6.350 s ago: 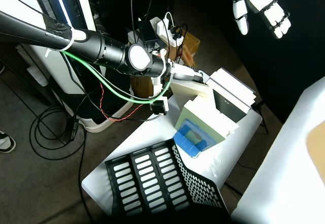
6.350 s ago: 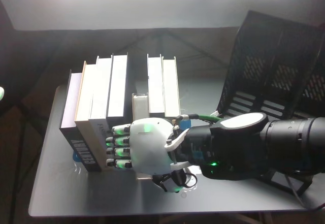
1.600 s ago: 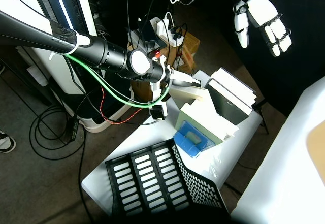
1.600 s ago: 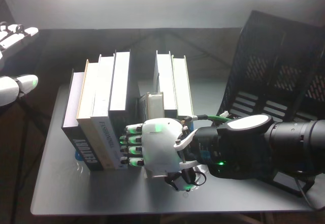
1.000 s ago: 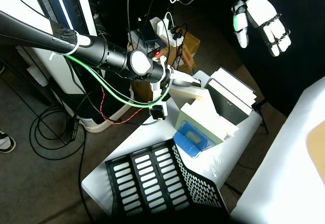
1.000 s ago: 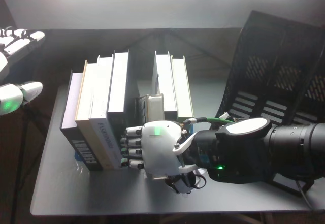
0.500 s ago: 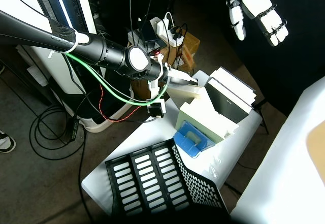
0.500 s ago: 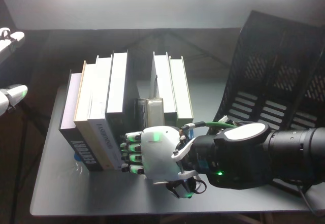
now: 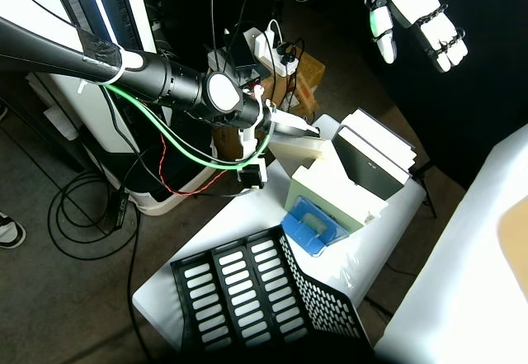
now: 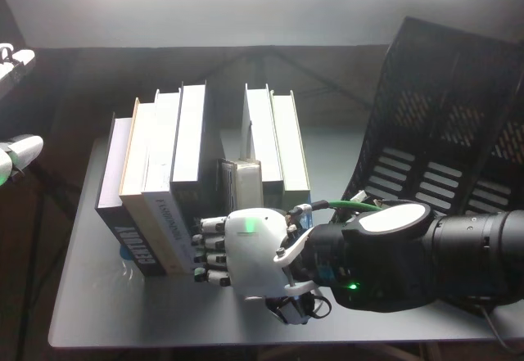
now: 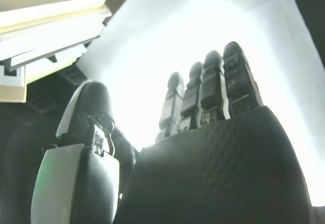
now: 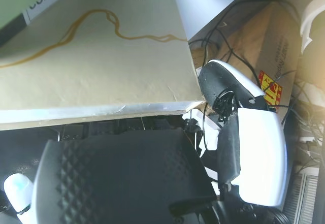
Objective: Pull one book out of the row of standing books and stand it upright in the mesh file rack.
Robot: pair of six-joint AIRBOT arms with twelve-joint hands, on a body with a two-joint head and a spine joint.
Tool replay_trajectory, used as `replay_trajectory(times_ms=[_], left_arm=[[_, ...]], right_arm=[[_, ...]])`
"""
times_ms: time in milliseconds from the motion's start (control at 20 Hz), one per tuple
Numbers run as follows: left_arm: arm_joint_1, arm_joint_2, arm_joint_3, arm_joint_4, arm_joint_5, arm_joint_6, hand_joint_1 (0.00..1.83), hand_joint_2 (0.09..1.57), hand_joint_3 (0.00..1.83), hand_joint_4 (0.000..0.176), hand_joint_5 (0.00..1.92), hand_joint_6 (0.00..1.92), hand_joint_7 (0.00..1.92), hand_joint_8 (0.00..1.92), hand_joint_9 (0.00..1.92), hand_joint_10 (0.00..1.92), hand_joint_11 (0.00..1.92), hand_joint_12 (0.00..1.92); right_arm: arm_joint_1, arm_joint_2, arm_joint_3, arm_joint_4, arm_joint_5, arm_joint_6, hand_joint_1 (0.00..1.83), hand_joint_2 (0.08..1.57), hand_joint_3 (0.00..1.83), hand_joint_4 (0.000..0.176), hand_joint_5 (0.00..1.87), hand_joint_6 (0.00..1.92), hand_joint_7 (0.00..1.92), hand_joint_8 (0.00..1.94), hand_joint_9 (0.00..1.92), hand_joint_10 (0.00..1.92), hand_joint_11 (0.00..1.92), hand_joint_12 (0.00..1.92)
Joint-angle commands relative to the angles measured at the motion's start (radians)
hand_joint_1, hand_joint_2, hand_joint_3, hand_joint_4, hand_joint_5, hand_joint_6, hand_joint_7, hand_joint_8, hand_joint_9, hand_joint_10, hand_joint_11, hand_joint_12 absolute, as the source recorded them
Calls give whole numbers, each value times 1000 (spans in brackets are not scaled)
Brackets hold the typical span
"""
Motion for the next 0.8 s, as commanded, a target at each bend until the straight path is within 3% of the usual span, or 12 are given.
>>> replay_trajectory(times_ms=[0, 200, 350, 500, 650, 750], left_arm=[[-2, 12, 2, -10, -126, 2, 459, 1408, 3, 17, 35, 25, 0, 0, 0, 0, 0, 0], [-2, 10, 1, -10, -126, 2, 456, 1408, 3, 31, 27, 21, 0, 0, 0, 0, 0, 0], [-2, 8, 3, -12, -122, 2, 482, 1413, 4, 0, 42, 29, 0, 0, 0, 0, 0, 0], [0, 5, 4, -13, -122, 1, 479, 1414, 3, 18, 32, 26, 0, 0, 0, 0, 0, 0], [2, 2, 4, -14, -122, 1, 490, 1410, 0, 1, 44, 31, 0, 0, 0, 0, 0, 0], [2, 2, 3, -16, -125, 1, 513, 1411, 1, 0, 54, 35, 0, 0, 0, 0, 0, 0]], right_arm=[[-3, 12, -3, -13, 1, -9, 320, 1064, 617, 0, 101, 4, 131, 0, 88, 0, 0, 630], [-2, 11, 6, -16, 0, -9, 320, 1064, 617, 0, 101, 4, 131, 0, 88, 0, 0, 630], [-2, -1, 41, -24, -11, -9, 320, 1064, 617, 0, 101, 4, 131, 0, 88, 0, 0, 630], [-1, 0, 43, -44, -11, -9, 320, 1064, 618, 0, 101, 4, 131, 0, 88, 0, 0, 630], [10, 1, 37, -56, -11, -9, 320, 1064, 618, 0, 101, 4, 131, 0, 88, 0, 0, 630], [11, 3, 28, -66, -11, -9, 320, 1064, 618, 0, 101, 4, 131, 0, 88, 0, 0, 630]])
